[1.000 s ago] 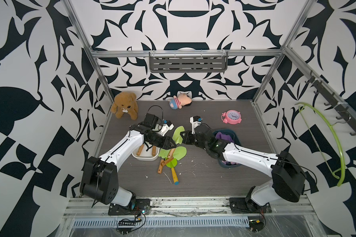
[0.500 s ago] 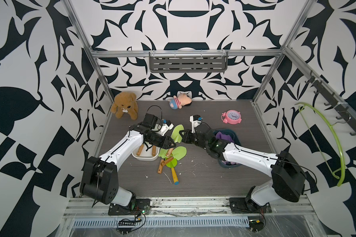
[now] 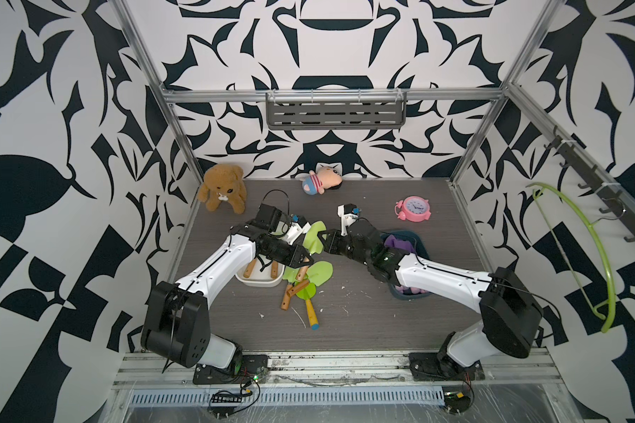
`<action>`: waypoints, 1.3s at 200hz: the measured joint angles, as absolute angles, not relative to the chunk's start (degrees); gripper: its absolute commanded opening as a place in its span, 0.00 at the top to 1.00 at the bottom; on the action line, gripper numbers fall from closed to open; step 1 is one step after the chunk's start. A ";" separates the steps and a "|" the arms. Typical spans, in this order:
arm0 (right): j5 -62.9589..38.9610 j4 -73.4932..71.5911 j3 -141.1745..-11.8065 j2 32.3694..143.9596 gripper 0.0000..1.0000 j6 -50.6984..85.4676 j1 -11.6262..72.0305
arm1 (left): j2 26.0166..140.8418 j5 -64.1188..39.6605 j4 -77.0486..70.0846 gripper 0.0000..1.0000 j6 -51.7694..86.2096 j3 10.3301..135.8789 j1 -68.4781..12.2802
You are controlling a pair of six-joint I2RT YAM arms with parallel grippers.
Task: Sort the small shovels by color and place them into the storage box
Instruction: Pick up the shovel from the center of the board, then place the shovel in the storage box.
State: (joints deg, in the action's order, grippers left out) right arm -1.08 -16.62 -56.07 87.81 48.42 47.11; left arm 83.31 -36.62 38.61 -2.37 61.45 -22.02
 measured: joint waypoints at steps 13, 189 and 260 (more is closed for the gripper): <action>-0.67 -16.53 -56.07 87.79 0.71 47.90 47.11 | 83.18 -35.77 38.65 1.00 -1.65 61.45 -21.21; 3.44 -6.48 -53.87 83.55 0.69 41.21 47.11 | 101.71 -12.88 42.65 0.84 2.57 64.23 -2.33; 4.32 -5.21 -53.21 82.87 0.69 40.27 47.07 | 103.74 -10.39 42.92 0.63 2.92 66.24 -2.33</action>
